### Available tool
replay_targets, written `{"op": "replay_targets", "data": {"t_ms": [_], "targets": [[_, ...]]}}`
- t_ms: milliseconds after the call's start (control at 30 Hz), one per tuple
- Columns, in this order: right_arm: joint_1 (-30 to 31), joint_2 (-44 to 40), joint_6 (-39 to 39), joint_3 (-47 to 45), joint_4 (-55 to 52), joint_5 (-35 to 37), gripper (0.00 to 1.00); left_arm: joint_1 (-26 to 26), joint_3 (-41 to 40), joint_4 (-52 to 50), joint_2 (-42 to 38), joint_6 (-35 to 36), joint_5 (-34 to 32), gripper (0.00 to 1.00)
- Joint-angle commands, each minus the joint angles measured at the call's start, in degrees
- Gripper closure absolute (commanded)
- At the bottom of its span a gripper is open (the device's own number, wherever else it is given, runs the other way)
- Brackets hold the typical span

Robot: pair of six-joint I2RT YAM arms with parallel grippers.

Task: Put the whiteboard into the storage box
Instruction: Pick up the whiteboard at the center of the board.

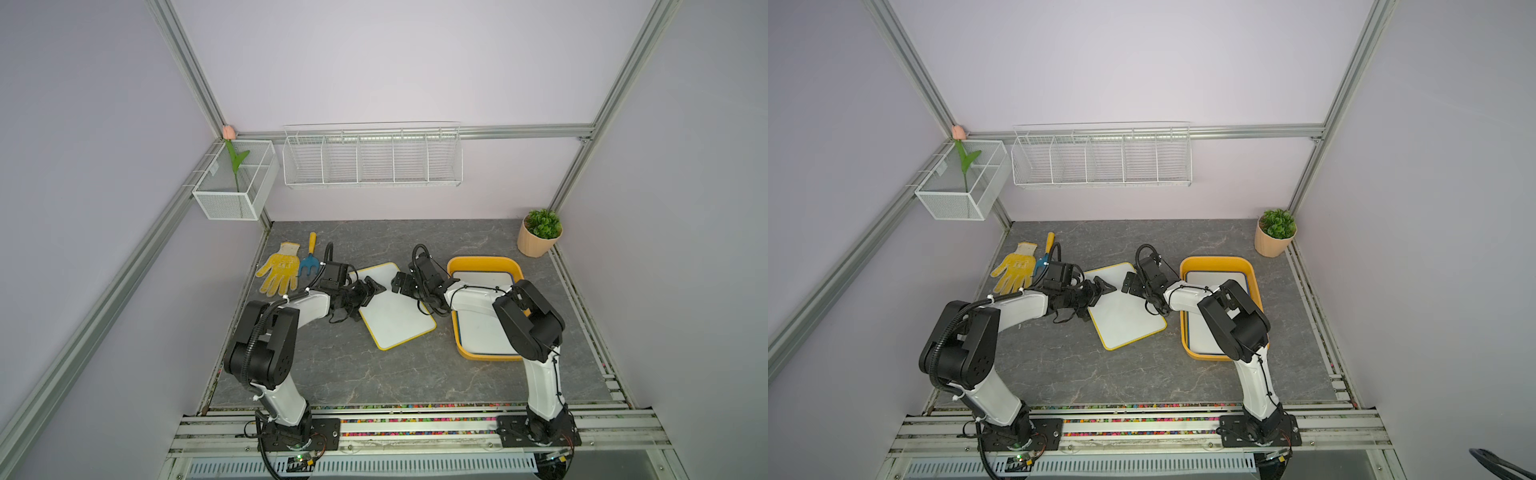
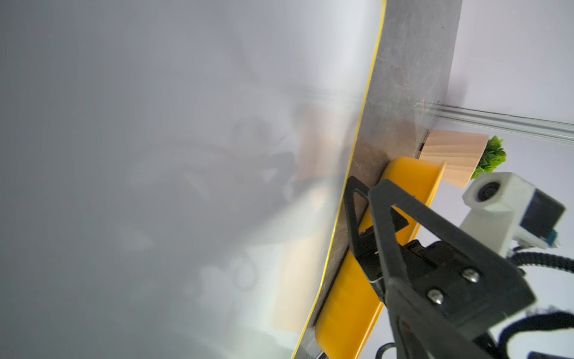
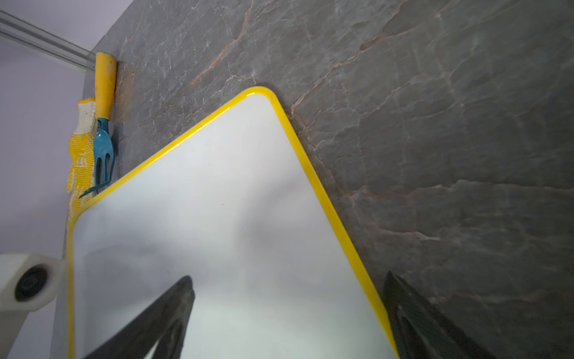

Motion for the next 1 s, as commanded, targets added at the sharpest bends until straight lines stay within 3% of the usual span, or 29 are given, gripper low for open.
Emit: {"op": "replay_targets", "data": {"t_ms": [0, 967], "targets": [[0.6, 3.6, 5.0, -4.0, -8.4, -6.3, 0.03, -0.1, 0.3, 1.6, -2.7, 0.3, -1.5, 0.08], [-0.4, 3.5, 7.9, -5.9, -7.8, -6.0, 0.03, 0.2, -1.8, 1.1, -8.4, -0.4, -3.1, 0.17]]}}
